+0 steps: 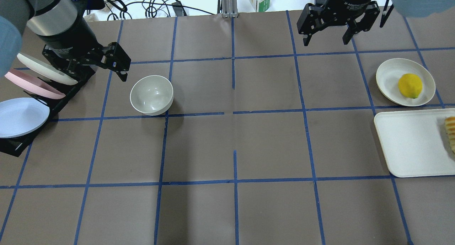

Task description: Place bowl and put lemon in it

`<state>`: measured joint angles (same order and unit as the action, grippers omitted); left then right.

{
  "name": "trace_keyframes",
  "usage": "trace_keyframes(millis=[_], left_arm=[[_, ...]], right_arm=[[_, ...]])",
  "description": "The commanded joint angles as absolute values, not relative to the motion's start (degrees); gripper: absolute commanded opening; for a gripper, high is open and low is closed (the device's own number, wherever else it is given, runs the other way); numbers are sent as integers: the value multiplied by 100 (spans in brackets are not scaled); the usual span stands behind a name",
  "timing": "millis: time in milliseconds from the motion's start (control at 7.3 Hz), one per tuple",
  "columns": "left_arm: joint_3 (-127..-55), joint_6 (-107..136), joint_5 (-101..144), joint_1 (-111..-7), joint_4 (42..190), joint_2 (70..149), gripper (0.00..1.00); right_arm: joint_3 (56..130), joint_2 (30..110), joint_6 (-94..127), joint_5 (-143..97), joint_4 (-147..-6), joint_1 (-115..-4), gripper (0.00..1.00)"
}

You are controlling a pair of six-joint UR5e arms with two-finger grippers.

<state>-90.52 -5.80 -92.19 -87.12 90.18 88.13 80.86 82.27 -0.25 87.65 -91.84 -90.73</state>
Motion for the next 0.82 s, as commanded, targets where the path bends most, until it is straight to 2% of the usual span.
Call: trace_keyframes(millis=[0,411,685], left_arm=[[-9053,-580,-9228,-8719,9009,8815,100],[-9053,-589,-9220,-8710,8939,8833,100],[-9053,-589,-9237,-8640,8851,8850,100]], right_arm=[[8086,8218,-26,8771,-9185,-9070,100],[7999,8183,-44,8771,-9150,-9027,100],[7945,8113,-350,9076,-9071,-8433,100]])
